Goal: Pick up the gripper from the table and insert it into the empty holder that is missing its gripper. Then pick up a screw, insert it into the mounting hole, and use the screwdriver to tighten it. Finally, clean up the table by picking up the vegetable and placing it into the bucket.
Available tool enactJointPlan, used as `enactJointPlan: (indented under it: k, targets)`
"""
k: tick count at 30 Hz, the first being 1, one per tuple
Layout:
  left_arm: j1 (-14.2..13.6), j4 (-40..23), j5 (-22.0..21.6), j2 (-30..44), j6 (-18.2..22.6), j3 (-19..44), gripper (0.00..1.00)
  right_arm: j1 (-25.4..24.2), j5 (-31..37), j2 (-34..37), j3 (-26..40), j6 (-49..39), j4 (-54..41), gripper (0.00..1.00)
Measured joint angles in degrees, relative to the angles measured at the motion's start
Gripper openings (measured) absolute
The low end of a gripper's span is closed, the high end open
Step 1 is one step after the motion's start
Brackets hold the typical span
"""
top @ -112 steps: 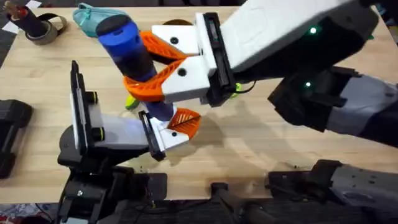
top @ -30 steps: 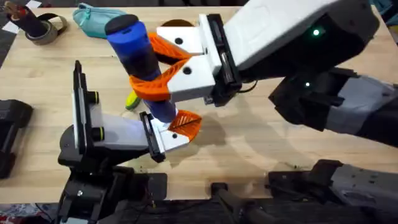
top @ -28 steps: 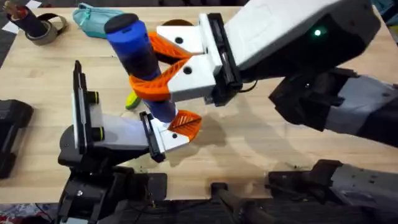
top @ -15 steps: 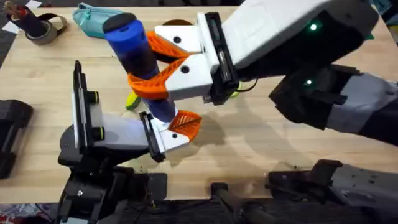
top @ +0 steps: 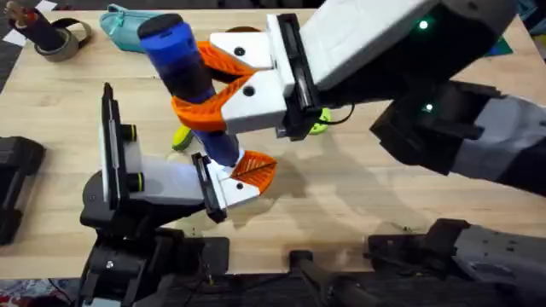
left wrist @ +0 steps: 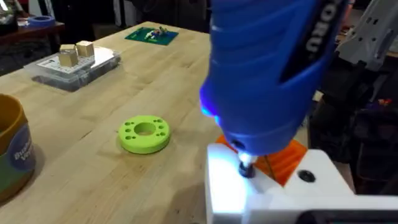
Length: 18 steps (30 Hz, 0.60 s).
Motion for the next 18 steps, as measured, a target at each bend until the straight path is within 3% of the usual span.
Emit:
enactJointPlan:
  k: [9,18]
  targets:
    - [0.0,0.0,0.0,0.0,0.0,0.0,0.007,0.0,0.2,-0.1,-0.1,-0.4,0.0,0.025]
    - [0.0,0.0,0.2,0.0,0.0,0.0,0.007,0.5,1.0,-4.1,-4.4,-1.8,2.4,0.025]
